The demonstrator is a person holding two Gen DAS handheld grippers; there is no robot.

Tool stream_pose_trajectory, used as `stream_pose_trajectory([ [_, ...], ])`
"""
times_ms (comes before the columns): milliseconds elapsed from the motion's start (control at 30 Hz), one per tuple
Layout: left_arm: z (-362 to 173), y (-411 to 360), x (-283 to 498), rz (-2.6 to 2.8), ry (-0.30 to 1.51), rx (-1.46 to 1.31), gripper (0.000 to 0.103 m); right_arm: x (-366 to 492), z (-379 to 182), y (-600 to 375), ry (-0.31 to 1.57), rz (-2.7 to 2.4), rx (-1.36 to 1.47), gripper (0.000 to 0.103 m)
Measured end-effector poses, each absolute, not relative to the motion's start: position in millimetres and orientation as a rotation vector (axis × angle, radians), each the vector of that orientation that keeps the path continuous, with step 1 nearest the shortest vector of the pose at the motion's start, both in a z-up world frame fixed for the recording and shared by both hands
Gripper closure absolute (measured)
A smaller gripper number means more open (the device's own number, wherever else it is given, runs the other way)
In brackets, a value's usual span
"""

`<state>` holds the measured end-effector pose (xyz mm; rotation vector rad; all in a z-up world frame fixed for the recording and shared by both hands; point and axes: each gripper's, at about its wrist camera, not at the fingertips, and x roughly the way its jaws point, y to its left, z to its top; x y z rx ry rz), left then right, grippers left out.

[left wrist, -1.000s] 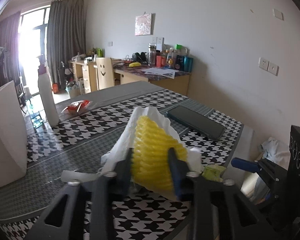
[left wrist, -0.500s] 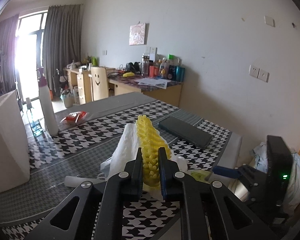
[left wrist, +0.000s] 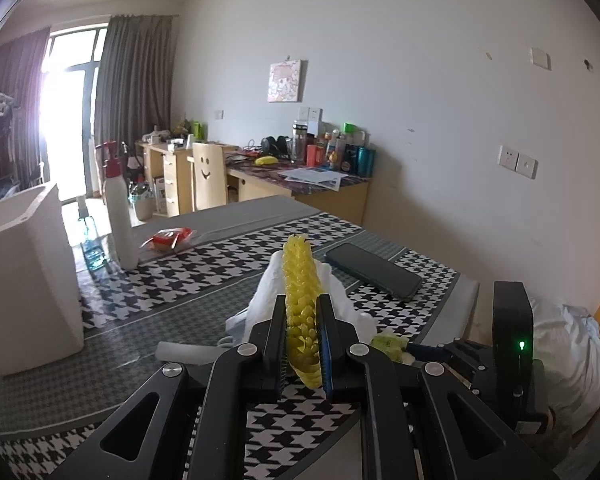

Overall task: Organize soft objects
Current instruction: 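Move the right gripper toward the floral tissue pack while the left gripper holds the mesh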

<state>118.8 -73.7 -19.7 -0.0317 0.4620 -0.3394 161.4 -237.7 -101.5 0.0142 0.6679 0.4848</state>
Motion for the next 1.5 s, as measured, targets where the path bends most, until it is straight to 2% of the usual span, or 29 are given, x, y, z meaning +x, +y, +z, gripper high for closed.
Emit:
stream_pose_trajectory([
  [133,-23,-65,116,-0.315,0.466,-0.047,0.089,162,-101,-236,0.682,0.495,0.025,0.022],
  [200,-24,-62,115,-0.31,0.469,-0.053,0.089,162,-100,-236,0.689,0.499,0.029,0.035],
  [300,-26,-56,113,-0.299,0.47,-0.061,0.089,163,-97,-234,0.695,0.505,0.018,0.042],
  [400,-27,-53,111,-0.295,0.47,-0.069,0.089,163,-98,-232,0.706,0.497,0.007,0.064],
  [500,-27,-50,108,-0.288,0.466,-0.073,0.089,162,-96,-233,0.706,0.485,0.013,0.064],
  [633,-28,-47,105,-0.284,0.464,-0.075,0.089,162,-96,-230,0.708,0.487,0.0,0.07],
  [767,-27,-44,103,-0.277,0.459,-0.079,0.089,163,-96,-233,0.716,0.493,0.033,0.069],
  [833,-27,-43,103,-0.275,0.461,-0.084,0.089,163,-95,-238,0.728,0.502,0.084,0.048],
  [867,-27,-43,103,-0.275,0.461,-0.085,0.089,162,-94,-240,0.72,0.499,0.098,0.03],
  [900,-27,-43,103,-0.276,0.461,-0.084,0.089,161,-92,-240,0.709,0.495,0.101,0.023],
  [1333,-29,-33,98,-0.273,0.455,-0.1,0.089,165,-98,-216,0.727,0.533,0.037,0.022],
  [1500,-31,-27,97,-0.269,0.457,-0.112,0.089,166,-97,-203,0.74,0.547,0.011,0.017],
])
